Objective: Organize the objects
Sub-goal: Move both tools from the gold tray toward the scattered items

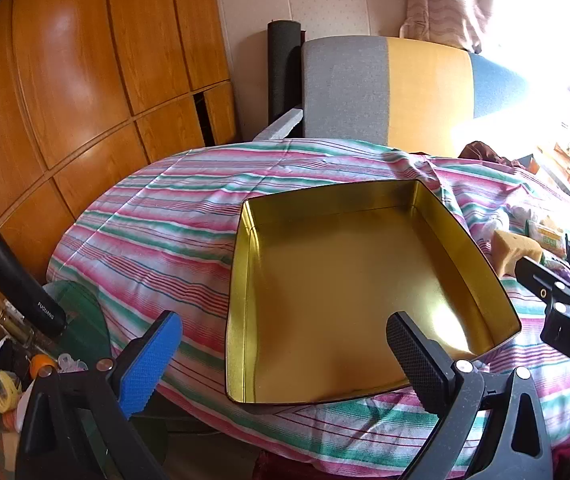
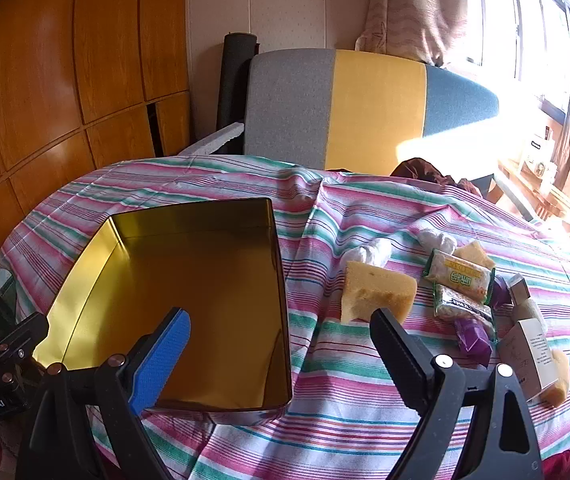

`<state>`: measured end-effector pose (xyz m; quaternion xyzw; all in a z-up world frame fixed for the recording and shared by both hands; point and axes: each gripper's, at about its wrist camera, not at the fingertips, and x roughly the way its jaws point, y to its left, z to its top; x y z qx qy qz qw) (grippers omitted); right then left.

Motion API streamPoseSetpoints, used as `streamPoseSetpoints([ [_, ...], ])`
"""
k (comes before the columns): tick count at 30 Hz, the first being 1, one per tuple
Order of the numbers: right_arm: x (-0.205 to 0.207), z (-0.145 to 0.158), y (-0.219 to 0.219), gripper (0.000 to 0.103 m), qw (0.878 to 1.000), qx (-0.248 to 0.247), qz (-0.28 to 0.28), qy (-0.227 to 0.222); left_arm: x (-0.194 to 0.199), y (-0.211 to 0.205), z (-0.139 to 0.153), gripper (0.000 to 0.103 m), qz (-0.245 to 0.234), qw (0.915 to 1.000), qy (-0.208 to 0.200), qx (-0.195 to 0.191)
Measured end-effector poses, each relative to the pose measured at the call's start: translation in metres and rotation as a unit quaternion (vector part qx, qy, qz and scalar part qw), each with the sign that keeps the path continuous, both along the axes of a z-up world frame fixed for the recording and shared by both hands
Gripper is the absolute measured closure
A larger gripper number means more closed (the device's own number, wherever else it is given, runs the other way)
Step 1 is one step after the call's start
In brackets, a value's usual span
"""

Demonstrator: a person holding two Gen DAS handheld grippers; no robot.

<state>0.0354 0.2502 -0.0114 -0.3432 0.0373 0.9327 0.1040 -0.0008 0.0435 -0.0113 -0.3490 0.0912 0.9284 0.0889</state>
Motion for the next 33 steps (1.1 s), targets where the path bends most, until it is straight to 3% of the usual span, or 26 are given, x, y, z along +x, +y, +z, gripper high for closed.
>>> streamPoseSetpoints([
  [13,0.004,0.001,0.012,0.010,1.000,-0.005,-0.011,0.001,-0.001,0.009,-0.006,0.000,-0.018,0.9997,-0.016,0.003],
  [20,0.008,-0.003,0.052,0.010,0.999,-0.021,-0.047,-0.010,-0.010,0.017,-0.009,0.000,-0.039,0.9981,-0.043,0.021],
  [28,0.030,-0.003,0.132,0.010,0.992,-0.036,-0.121,-0.026,-0.012,0.061,0.000,0.000,-0.140,0.9882,-0.053,0.032],
  [33,0.046,0.006,0.191,0.010,0.984,-0.031,-0.175,-0.022,-0.013,0.099,0.011,0.000,-0.219,0.9725,-0.053,0.060],
])
